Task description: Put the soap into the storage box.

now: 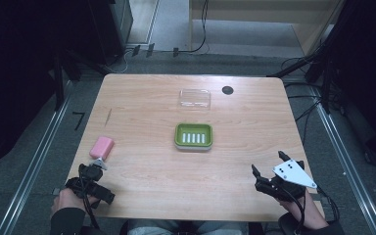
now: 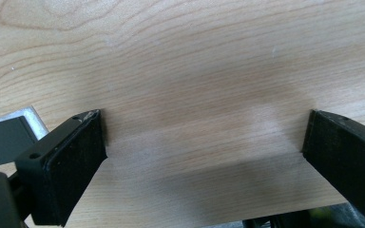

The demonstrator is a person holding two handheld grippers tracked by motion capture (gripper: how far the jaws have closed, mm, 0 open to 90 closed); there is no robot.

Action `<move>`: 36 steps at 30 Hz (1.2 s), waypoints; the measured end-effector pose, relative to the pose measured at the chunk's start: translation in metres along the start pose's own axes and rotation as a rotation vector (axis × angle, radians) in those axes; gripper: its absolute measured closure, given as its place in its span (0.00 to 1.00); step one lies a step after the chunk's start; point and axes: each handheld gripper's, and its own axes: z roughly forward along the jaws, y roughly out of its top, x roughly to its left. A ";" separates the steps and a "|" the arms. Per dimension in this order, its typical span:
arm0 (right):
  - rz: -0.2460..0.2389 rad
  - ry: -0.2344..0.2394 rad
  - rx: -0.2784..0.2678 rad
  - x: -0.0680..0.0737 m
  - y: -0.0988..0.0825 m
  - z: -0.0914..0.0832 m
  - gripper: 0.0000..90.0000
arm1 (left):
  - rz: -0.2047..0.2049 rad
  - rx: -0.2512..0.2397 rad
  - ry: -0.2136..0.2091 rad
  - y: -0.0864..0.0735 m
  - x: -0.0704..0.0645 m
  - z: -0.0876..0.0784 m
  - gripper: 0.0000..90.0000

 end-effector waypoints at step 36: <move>-0.046 0.043 0.001 0.009 0.008 0.013 0.15 | 0.014 -0.168 -0.029 0.015 0.020 -0.012 0.00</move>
